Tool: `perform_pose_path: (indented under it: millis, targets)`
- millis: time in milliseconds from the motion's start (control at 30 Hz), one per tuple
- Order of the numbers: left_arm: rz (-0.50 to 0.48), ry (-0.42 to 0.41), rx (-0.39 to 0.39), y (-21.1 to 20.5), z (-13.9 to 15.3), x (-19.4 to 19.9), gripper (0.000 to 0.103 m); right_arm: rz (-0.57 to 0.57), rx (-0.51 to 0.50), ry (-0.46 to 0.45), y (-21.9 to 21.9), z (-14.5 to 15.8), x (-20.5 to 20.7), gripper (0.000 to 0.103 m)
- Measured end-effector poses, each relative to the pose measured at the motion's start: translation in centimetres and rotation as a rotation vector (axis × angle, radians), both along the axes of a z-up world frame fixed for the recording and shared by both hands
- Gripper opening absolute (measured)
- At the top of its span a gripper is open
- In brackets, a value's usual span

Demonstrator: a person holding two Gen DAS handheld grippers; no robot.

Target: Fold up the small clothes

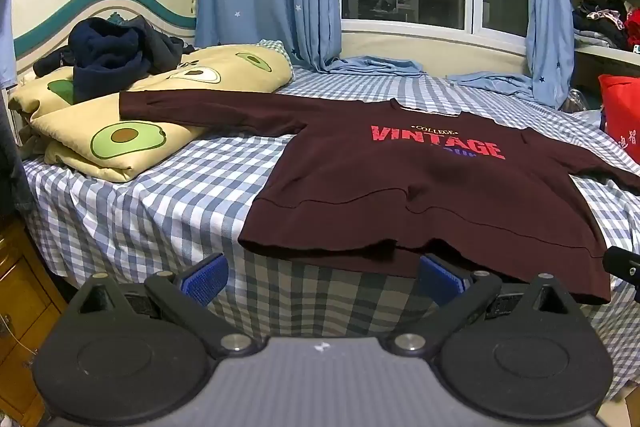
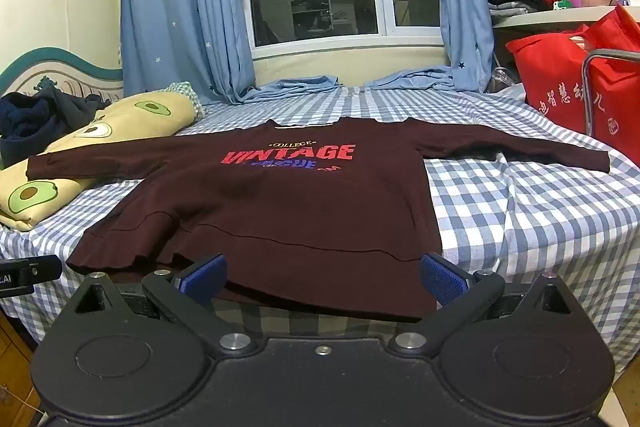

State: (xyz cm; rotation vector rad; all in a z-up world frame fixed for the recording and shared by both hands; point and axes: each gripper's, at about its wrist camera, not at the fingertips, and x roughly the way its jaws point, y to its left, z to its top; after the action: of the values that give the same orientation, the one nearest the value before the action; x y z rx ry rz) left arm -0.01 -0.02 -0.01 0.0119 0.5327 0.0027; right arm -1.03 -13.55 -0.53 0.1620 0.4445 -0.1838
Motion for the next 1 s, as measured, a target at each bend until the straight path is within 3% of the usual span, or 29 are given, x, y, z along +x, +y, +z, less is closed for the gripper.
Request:
perform_pose_path:
  millis: [1000]
  targets:
    - [0.025, 0.013, -0.006, 0.36, -0.06, 0.20, 0.102, -0.003, 0.000, -0.003, 0.20, -0.06, 0.02, 0.103]
